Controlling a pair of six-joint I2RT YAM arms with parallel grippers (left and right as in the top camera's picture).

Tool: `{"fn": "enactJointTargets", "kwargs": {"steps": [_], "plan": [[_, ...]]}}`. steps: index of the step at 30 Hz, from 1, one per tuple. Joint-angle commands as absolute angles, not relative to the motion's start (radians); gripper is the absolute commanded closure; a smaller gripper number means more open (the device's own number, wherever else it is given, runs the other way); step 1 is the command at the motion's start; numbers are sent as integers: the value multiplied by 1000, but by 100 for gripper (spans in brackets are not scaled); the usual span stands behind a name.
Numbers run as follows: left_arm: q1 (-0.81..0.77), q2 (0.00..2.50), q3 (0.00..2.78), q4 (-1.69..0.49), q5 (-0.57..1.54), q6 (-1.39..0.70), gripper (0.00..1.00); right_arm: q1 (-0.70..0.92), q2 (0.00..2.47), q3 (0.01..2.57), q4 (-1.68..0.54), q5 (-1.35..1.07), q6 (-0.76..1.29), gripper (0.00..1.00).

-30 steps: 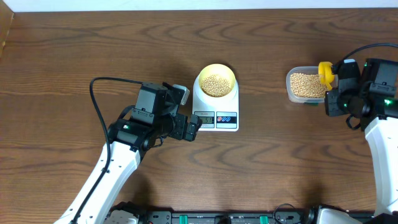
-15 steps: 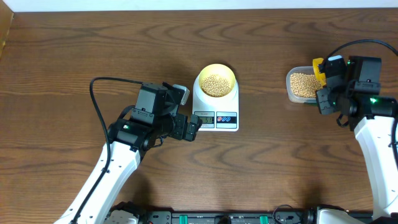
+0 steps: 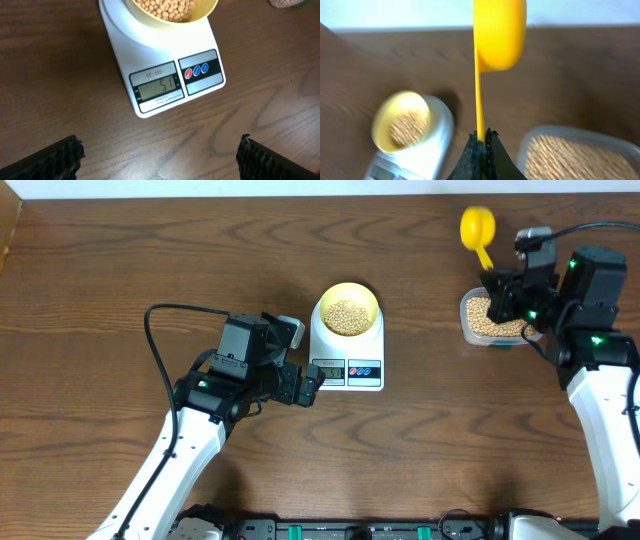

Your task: Scoop item into bowl and weigh 50g on scale

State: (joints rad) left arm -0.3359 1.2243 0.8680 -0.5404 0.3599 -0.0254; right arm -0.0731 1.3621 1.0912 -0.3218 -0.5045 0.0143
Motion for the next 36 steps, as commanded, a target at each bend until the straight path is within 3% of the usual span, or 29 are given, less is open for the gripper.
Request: {"fn": "enactJointTargets", "kwargs": {"steps": [1,19,27,36], "plan": [[-337,1228,870,-540,350,-23,0,-16,1384,1099,-270,-587,130,99],[-337,1228,870,-540,350,-23,0,255,1549,1099,-281,-564,-200,99],[-337,1228,870,-540,350,-23,0,321,1560,1099,-279,-417,-200,99],[-337,1228,870,-540,350,-23,0,333,1564,1099,-289,-417,-208,99]]}}
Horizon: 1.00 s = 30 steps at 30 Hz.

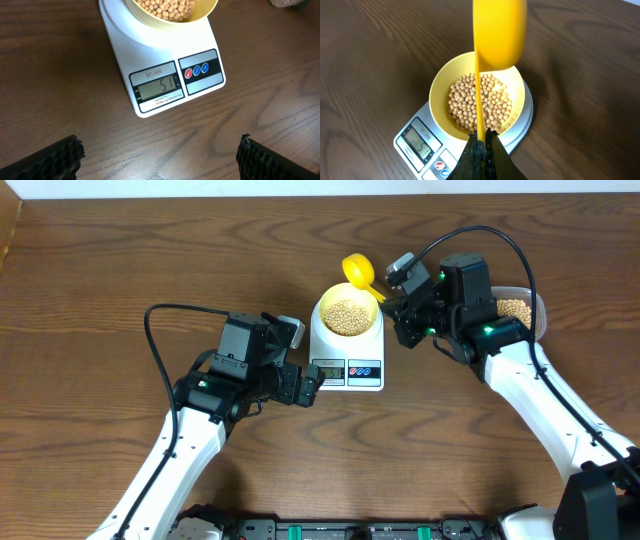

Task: Scoop item into bowl and weigh 50g on scale
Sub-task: 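Carry the scoop leftward over the yellow bowl with the right gripper, then tip the scoop slightly to trickle soybeans into the bowl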

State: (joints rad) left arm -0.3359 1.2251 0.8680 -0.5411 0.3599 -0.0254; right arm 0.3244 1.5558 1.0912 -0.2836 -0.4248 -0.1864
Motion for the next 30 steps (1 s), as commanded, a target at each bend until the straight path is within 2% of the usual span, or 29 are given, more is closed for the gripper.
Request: {"fn": "enactJointTargets", "kwargs": {"steps": [1,18,30], "plan": [[-337,1228,870,-540,350,-23,0,333,1565,1099,-291,-417,-217,99],[-337,1228,870,-540,350,-23,0,360,1568,1099,-360,-412,-402,99],[-337,1228,870,-540,350,-23,0,362,1639,1099,-344,-347,-401,99]]}}
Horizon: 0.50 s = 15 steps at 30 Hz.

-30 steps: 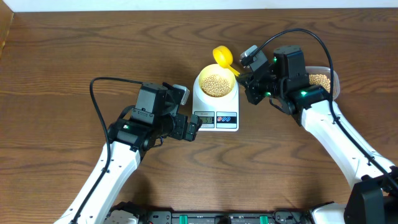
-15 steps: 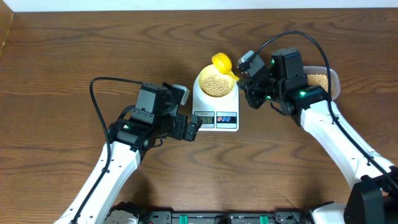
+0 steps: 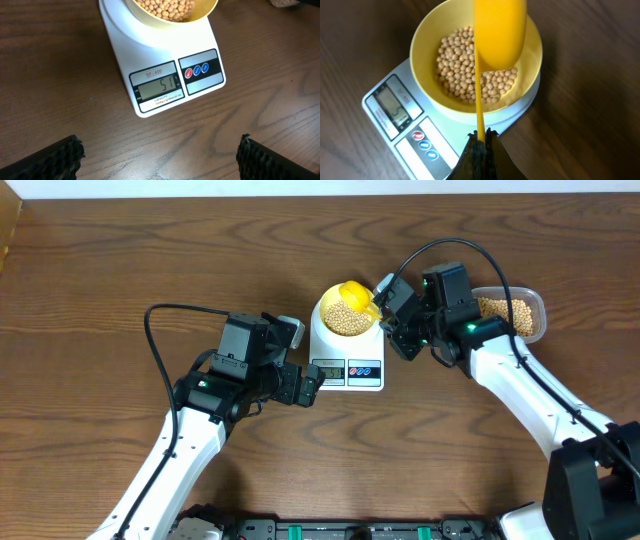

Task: Scoop item into bowl and weigh 50g on scale
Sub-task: 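Tip the scoop slightly to trickle soybeans into the bowl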

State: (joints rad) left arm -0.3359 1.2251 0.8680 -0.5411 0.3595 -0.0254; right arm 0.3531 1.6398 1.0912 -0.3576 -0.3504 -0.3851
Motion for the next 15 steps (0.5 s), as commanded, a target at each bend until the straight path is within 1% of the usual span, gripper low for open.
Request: {"fn": "enactJointTargets", "kwargs": {"steps": [1,15], "plan": [[-337,1228,870,-540,350,-23,0,363,1639,1099,-343,-346,-401,99],[-337,1228,870,-540,350,-23,0,430,1676,1099,-334,-327,-401,99]]}}
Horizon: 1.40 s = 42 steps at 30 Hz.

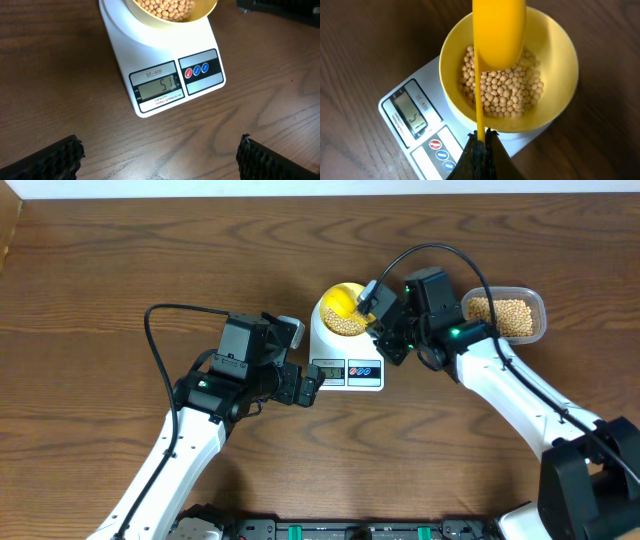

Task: Scoop item into bowl and weigh 50g on scale
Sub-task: 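Tip the scoop slightly to trickle soybeans into the bowl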

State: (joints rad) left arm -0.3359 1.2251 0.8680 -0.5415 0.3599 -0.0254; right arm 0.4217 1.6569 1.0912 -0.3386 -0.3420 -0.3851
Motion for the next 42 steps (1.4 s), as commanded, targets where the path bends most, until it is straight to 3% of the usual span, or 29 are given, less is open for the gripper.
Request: {"fn": "enactJointTargets", "kwargs": {"steps": [1,42], "plan": [[-337,1228,870,-540,350,-23,0,433,1676,1099,-332,-310,-401,99],[-337,1228,870,-540,350,-23,0,455,1680,1099,-373,-174,-428,99]]}}
